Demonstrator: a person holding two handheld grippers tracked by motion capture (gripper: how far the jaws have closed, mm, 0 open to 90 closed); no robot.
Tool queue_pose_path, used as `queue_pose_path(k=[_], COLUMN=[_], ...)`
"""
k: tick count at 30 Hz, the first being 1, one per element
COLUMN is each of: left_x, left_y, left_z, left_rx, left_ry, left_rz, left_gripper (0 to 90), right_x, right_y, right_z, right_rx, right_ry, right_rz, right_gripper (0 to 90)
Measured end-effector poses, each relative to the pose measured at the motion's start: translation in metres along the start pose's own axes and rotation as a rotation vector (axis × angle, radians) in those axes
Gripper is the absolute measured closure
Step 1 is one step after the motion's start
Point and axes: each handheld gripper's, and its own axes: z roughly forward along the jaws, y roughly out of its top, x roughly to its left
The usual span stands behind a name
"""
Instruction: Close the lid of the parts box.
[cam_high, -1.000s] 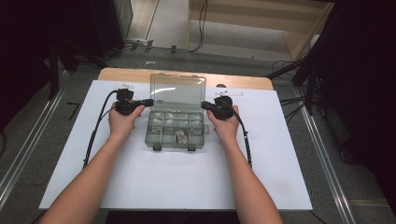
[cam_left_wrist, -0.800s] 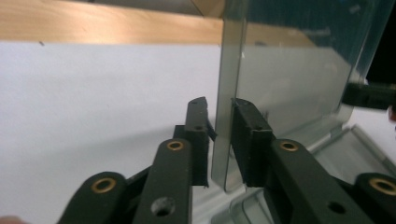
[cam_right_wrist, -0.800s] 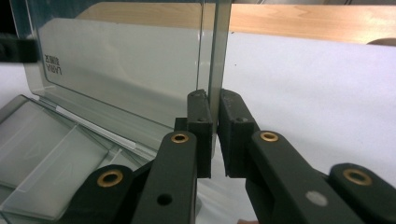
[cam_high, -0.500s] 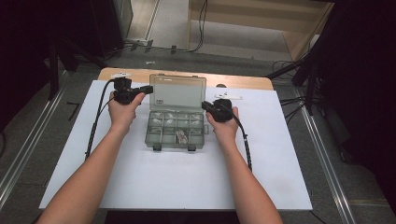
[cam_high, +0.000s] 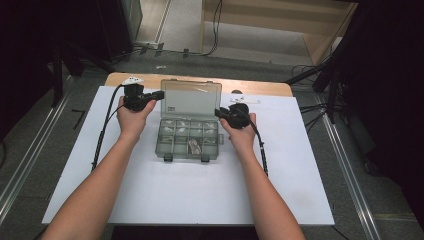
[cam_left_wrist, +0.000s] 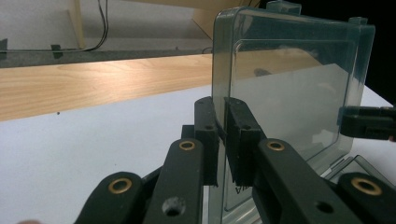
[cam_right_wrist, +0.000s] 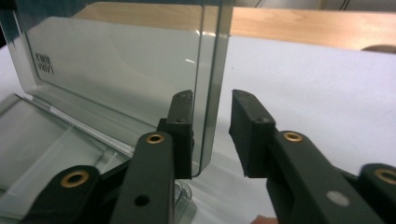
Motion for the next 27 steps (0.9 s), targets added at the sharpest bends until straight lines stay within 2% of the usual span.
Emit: queue_pose_path(k=[10, 14, 20, 21, 22, 24, 27], left_x=[-0.006, -0.007, -0.004, -0.003, -0.001, 0.003, 0.005], left_y=[0.0, 0.0, -0.003, -0.003, -0.003, -0.003, -0.001], left_z=[-0.001, 0.0, 0.001, 0.001, 0.001, 0.0, -0.007], left_rx=[-0.023, -0.025, -0.03, -0.03, -0.031, -0.032, -0.037], left_ry=[-0.011, -0.01, -0.02, -0.024, -0.041, -0.07, -0.095], left_rz=[0.04, 0.053, 0.031, 0.016, -0.019, -0.049, -0.032], left_gripper=[83.1, 83.1, 83.0, 82.7, 81.7, 68.1, 66.3], right_x=[-0.002, -0.002, -0.001, 0.0, 0.001, 0.002, 0.003], right_y=[0.03, 0.034, 0.034, 0.033, 0.032, 0.031, 0.03], right_z=[-0.013, -0.014, -0.016, -0.017, -0.017, -0.018, -0.02], right_rx=[-0.083, -0.084, -0.087, -0.09, -0.097, -0.102, -0.102], right_ry=[-0.017, -0.006, -0.001, -0.002, -0.006, -0.012, -0.019], right_rz=[0.033, 0.042, 0.034, 0.02, 0.011, 0.004, -0.003], right_gripper=[71.1, 76.2, 81.8, 82.0, 82.0, 82.0, 82.0])
